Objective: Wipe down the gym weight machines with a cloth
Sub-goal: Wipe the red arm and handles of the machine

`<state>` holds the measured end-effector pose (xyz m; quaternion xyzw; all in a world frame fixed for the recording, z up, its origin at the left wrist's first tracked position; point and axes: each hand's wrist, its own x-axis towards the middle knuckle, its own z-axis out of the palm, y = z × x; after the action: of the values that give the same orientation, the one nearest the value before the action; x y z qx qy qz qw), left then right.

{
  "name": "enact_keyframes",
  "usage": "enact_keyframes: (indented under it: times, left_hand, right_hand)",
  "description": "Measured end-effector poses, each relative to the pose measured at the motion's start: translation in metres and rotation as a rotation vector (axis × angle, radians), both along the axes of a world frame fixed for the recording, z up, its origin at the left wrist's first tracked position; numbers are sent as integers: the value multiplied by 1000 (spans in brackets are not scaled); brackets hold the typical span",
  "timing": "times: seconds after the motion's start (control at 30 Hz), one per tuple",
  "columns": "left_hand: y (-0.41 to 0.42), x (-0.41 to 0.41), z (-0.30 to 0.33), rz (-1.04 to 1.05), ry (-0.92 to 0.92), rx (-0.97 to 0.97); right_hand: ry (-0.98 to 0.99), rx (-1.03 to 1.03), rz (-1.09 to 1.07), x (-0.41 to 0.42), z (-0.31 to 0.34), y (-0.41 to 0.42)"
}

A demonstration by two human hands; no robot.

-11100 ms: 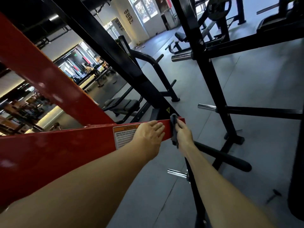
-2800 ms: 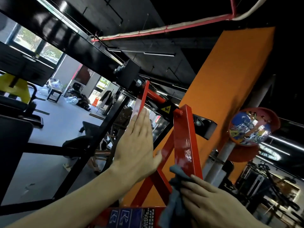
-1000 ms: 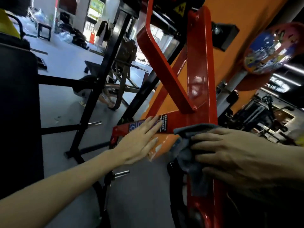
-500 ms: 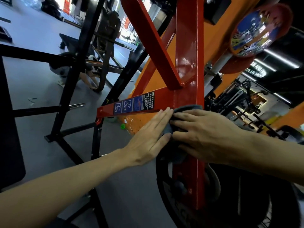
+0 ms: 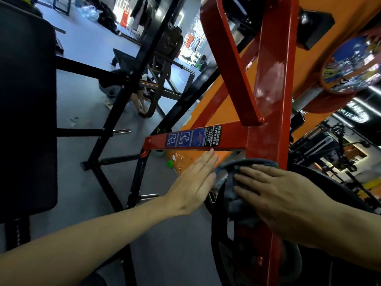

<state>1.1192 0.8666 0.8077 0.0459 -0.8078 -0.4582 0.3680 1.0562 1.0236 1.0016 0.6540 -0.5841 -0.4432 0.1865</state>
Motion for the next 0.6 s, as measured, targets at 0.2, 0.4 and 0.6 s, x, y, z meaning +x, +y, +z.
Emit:
enact_keyframes:
  times: [0.2, 0.4, 0.6]
  left_hand:
    - [-33, -9, -5, 72, -198, 181]
    - [-74, -41, 0, -6, -268, 440]
    - [-93, -56, -21, -36, -395, 407]
  right_hand:
    - [193, -13, -136, -31, 7, -58]
    - [341, 65, -230, -24, -3, -118]
    - [296, 45, -359, -45, -56, -181]
